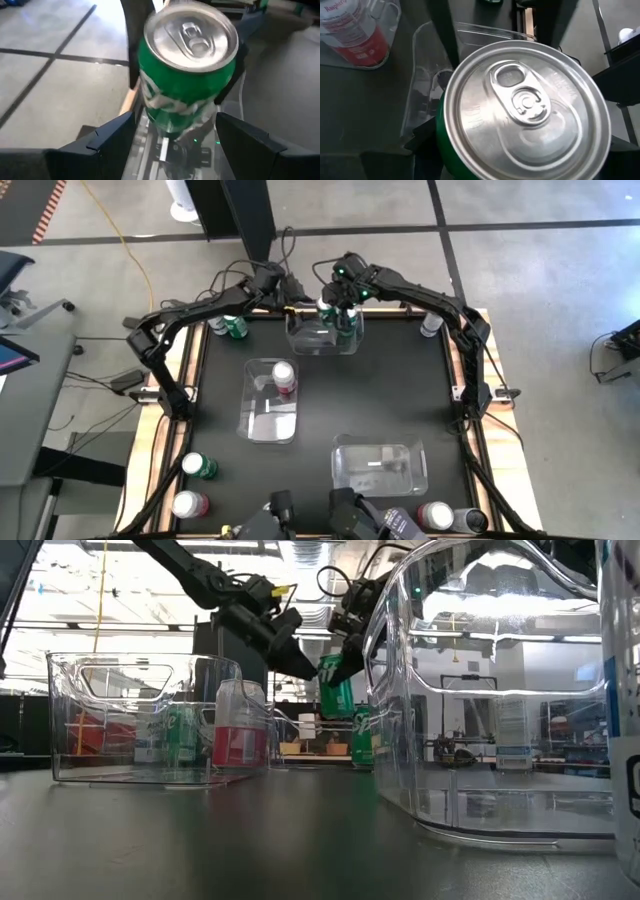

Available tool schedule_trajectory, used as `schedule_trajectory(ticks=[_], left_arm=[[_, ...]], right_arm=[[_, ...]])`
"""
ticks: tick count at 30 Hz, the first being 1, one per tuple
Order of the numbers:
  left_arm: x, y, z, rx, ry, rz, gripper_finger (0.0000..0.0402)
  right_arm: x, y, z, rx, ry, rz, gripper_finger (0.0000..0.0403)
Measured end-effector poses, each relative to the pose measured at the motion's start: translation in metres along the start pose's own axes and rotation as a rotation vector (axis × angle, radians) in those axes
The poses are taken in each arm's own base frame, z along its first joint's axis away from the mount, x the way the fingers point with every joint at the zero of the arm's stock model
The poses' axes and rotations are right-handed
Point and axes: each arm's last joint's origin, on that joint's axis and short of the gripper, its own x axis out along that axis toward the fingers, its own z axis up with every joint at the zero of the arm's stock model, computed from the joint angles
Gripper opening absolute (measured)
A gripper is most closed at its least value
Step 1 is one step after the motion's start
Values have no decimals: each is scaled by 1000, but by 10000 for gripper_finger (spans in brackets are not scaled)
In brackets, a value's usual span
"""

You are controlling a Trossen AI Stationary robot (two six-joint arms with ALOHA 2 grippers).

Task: Sort soda cans
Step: Put the green soda can into the top transparent bin

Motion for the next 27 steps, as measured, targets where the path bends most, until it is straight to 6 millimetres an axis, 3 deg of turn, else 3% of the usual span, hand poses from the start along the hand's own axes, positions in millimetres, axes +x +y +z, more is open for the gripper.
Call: schedule_trajectory(ticks=[5, 27], left_arm=[[12, 0, -9, -17, 34, -16, 277], [9, 6, -14, -70, 42, -30, 277]], right_arm=[[0, -1, 1, -3, -8, -6, 315], [-9, 4, 22, 1, -90, 33, 315]])
